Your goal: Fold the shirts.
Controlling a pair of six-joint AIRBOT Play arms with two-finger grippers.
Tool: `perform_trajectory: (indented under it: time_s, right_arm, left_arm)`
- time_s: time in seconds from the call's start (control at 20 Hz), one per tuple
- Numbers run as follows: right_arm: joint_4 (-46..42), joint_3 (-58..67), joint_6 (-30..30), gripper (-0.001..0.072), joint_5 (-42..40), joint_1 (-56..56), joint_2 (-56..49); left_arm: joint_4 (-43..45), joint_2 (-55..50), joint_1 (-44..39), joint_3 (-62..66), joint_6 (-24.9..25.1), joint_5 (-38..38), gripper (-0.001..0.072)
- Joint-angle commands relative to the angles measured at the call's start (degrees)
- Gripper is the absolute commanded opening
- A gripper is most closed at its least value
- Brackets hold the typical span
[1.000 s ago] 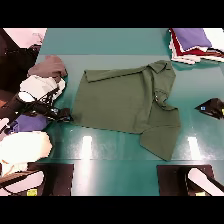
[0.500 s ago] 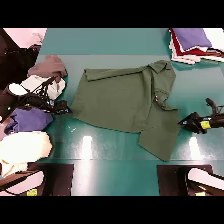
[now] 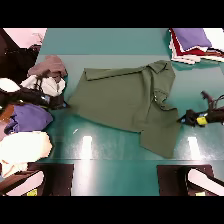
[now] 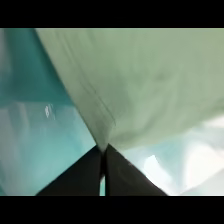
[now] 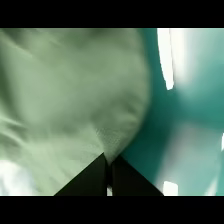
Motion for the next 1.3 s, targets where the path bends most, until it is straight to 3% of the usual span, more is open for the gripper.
perform_trajectory:
  time_s: [0.0, 0.1, 0.35, 0.6, 0.75, 0.9, 1.05, 1.25]
  right_arm:
    - [7.3, 9.7, 3.1, 0.0016, -2.3, 0.5, 8.4]
    - [10.8, 20.0, 3.7, 0.0016, -5.7, 0.5, 12.6]
    - [9.4, 46.2, 3.7, 0.0016, -13.5, 0.5, 19.8]
    - [2.4, 63.1, 5.1, 0.0016, -13.1, 0.5, 23.8]
    - [-6.3, 70.7, 9.1, 0.0016, -8.0, 0.5, 24.6]
    - [-11.5, 78.2, 11.3, 0.0015, 1.0, 0.5, 22.0]
    - [-9.6, 80.8, 12.5, 0.0015, 10.4, 0.5, 15.7]
    - [-2.8, 66.1, 12.6, 0.0015, 16.2, 2.3, 7.0]
  left_arm:
    - [0.0, 6.8, 0.1, 11.9, -1.1, 1.0, 0.0021]
    - [0.0, 9.8, 0.1, 23.0, -1.9, 2.6, 0.0022]
    - [-0.1, 12.4, 0.1, 52.2, -2.6, 3.3, 0.0022]
    - [-3.1, 12.4, 0.1, 70.5, -6.8, 4.0, 0.0022]
    - [-8.7, 12.4, 0.1, 74.9, -8.2, 4.7, 0.0022]
    - [-11.5, 12.4, 0.1, 74.7, -9.5, 3.3, 0.0021]
    - [-6.5, 12.4, 0.1, 64.8, -11.4, 1.3, 0.0021]
    - [-3.5, 9.1, 0.1, 41.8, -11.3, -4.4, 0.0022]
